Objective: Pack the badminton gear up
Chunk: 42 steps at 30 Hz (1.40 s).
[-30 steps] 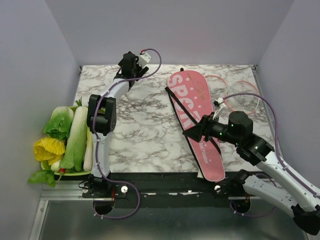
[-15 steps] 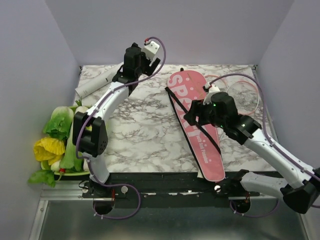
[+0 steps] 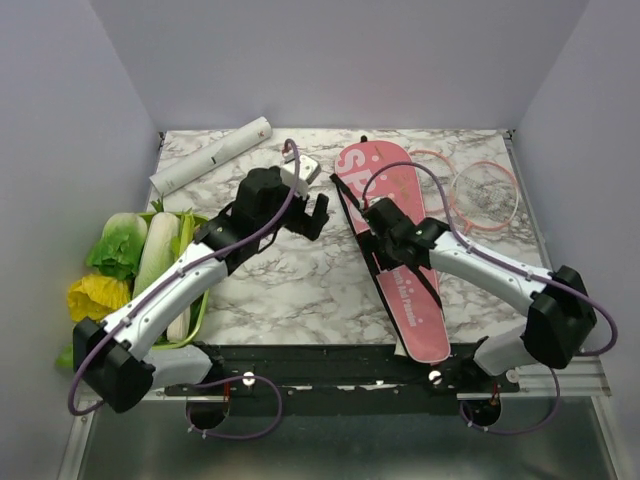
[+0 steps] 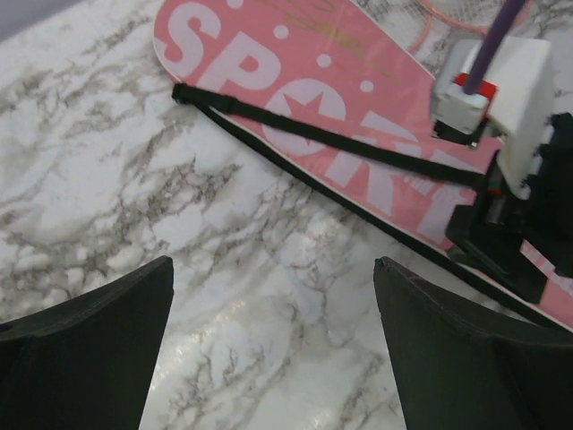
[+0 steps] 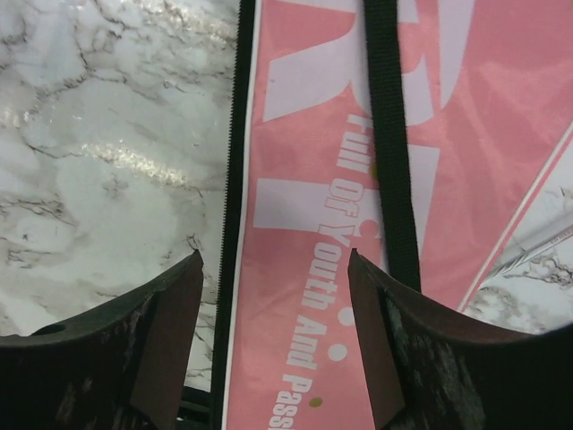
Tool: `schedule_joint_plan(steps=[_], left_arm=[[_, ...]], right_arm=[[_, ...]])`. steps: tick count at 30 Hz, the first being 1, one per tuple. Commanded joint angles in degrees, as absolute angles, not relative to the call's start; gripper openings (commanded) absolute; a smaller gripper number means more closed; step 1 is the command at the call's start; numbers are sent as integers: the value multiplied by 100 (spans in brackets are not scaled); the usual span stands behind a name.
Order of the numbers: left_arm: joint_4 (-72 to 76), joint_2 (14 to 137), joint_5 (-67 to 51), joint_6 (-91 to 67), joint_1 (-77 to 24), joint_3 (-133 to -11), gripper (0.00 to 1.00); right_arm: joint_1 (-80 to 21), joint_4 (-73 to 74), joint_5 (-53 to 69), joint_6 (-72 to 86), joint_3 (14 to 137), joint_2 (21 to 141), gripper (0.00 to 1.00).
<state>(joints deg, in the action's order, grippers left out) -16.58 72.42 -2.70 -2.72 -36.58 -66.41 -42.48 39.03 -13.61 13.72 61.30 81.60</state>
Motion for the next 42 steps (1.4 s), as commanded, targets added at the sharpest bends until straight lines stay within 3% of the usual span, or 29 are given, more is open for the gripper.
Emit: schedule_joint_plan(steps=[1,9,13,28,29,32,33,36,37,42], left_arm=[[-2066,6356,-878,-1169,-3639,-5758,99],[-1819,5125,-1028,-1397,-3656,-4519,99],[-1820,4861,-1063,-1380,-3656,-4281,99],[-1529,4236,-1345,-1397,-3656,-3938,99],[-1529,4228,-1345,-1397,-3648,-3938,99],[-1538,4201,-1310,-1380,-3656,-3937,98],[-1538,4184,-1301,-1380,-3665,-3920,98],[-1538,4149,-1239,-1371,-3656,-3911,98],[-1529,4140,-1204,-1354,-3656,-3902,98],[-1512,3999,-1099,-1336,-3656,-3885,98]], right_arm=[[-4771,4463,-2194,1458,6574,8937,74],[-5449,5193,-3136,2205,7373,10194,74],[-5642,6018,-4067,2706,7769,10835,75],[-5730,6908,-5176,4078,8094,11934,73],[-5730,6934,-5203,4113,8173,11979,70],[-5739,6996,-5413,4253,8287,12111,45],[-5739,7022,-5466,4315,8314,12120,31],[-5730,7145,-5642,4394,8498,12112,12],[-5730,7215,-5721,4403,8551,12077,1],[-5704,7409,-5897,4211,8911,11463,1]])
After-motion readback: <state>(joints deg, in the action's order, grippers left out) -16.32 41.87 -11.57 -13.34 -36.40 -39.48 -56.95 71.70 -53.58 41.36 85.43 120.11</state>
